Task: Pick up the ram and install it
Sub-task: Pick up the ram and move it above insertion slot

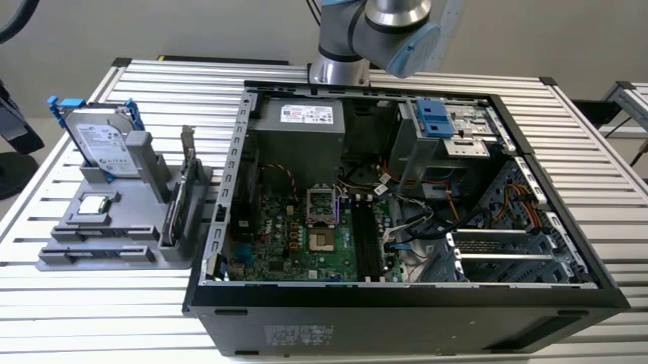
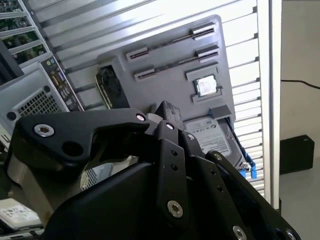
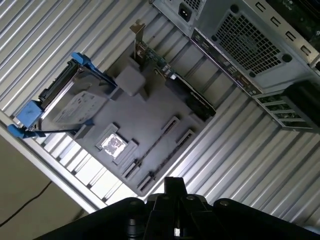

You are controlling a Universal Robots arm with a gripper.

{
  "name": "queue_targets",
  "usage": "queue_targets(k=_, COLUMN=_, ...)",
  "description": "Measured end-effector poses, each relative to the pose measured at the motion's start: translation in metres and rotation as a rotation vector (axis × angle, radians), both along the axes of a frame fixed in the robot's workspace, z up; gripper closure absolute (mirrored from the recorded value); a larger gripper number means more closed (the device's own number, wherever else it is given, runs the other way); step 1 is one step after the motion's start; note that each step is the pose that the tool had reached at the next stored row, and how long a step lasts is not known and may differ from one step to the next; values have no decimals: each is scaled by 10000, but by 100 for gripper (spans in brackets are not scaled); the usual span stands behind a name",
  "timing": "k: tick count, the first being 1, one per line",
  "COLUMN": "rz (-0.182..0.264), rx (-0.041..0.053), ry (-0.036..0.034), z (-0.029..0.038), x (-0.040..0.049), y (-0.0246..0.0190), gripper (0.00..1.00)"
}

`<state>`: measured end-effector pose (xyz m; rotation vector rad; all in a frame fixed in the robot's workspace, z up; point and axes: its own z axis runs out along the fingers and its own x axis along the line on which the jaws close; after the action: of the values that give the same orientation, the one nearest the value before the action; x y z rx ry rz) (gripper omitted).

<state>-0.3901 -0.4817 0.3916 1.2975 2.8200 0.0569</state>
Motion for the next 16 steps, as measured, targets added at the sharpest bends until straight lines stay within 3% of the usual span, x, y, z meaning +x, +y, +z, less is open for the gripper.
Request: queue_targets(k=16, rz=-1453, rx=0, ry=0, z=-1, x=0, y=0, gripper=100)
